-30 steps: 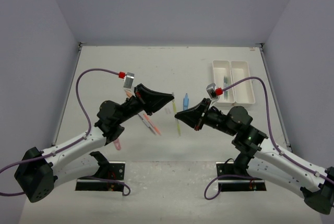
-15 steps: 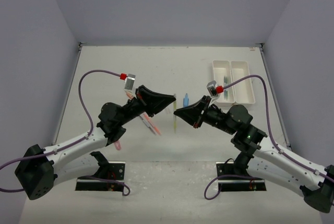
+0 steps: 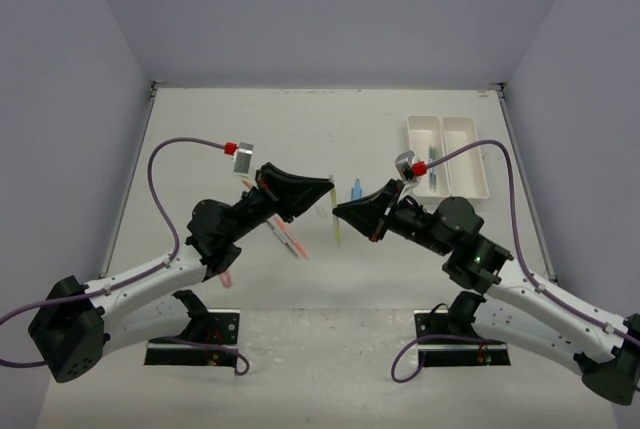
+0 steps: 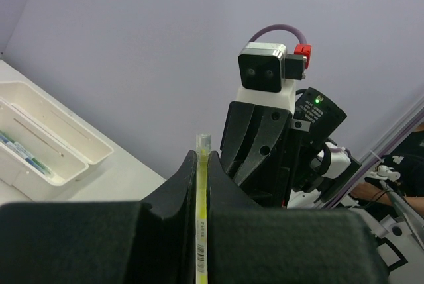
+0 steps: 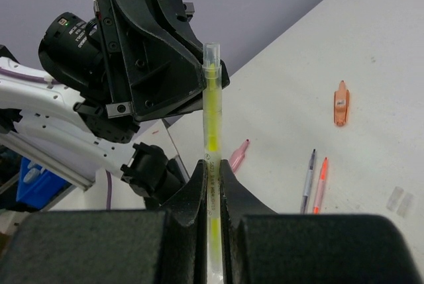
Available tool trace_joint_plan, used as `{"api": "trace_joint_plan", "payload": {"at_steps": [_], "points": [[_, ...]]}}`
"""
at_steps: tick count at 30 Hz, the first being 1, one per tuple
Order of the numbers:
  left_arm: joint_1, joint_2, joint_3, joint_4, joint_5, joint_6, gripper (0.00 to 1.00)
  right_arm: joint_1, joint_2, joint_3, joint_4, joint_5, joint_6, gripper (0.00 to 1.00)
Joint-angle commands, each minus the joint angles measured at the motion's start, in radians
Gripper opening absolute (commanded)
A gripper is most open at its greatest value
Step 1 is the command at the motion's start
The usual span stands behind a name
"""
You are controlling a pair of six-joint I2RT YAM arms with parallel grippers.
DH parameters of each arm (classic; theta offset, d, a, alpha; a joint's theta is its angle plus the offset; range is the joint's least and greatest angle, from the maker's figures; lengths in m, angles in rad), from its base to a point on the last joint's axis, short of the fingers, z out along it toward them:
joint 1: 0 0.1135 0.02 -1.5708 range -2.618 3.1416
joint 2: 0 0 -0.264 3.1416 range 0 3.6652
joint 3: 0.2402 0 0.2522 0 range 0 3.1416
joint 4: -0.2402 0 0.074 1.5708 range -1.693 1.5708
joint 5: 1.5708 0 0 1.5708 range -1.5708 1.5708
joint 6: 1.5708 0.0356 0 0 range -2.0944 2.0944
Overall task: Sort the stationery into containers
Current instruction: Close the pen cap on the pen.
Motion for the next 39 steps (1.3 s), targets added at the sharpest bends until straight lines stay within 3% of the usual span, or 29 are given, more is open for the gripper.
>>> {"api": "trace_joint_plan", "payload": {"at_steps": [1,8,12,14,21,24,26,27,29,31,36,38,39], "points": [[-0.017,0.002,-0.028,-0.055,0.056,0.044,0.00,-0.005,-0.005,0.077,0.096,0.090,-0.033,0.00],[-0.020,-0.022,-0.041,-0.067,0.017,0.047,0.00,-0.004,0.031,0.077,0.102,0.089,0.016,0.00],[-0.021,-0.031,-0.035,-0.073,0.000,0.046,0.19,-0.005,0.067,0.082,0.114,0.027,0.028,0.00],[-0.021,-0.031,-0.024,-0.082,0.005,0.051,0.22,-0.004,0.077,0.081,0.111,0.018,0.023,0.00],[-0.022,-0.042,0.018,-0.137,0.017,0.080,0.20,-0.004,0.073,0.068,0.091,0.022,0.018,0.00],[-0.021,-0.053,0.018,-0.144,0.014,0.081,0.00,-0.004,0.080,0.071,0.084,0.013,0.010,0.00],[-0.021,-0.060,0.018,-0.144,0.014,0.083,0.00,-0.004,0.086,0.069,0.084,-0.006,0.003,0.01],[-0.021,-0.066,0.019,-0.144,0.015,0.082,0.00,-0.004,0.095,0.068,0.082,-0.026,-0.003,0.03],[-0.022,-0.076,0.024,-0.144,0.024,0.079,0.00,-0.004,0.117,0.069,0.083,-0.075,-0.009,0.27],[-0.021,-0.086,0.030,-0.141,0.036,0.077,0.00,-0.003,0.152,0.069,0.092,-0.139,-0.007,0.35],[-0.021,-0.099,0.047,-0.131,0.052,0.068,0.00,0.026,0.210,0.073,0.142,-0.129,0.023,0.20],[-0.023,-0.101,0.048,-0.132,0.056,0.068,0.00,0.033,0.217,0.082,0.147,-0.129,0.026,0.04],[-0.022,-0.102,0.047,-0.135,0.059,0.069,0.00,0.034,0.218,0.087,0.147,-0.125,0.024,0.00]]}}
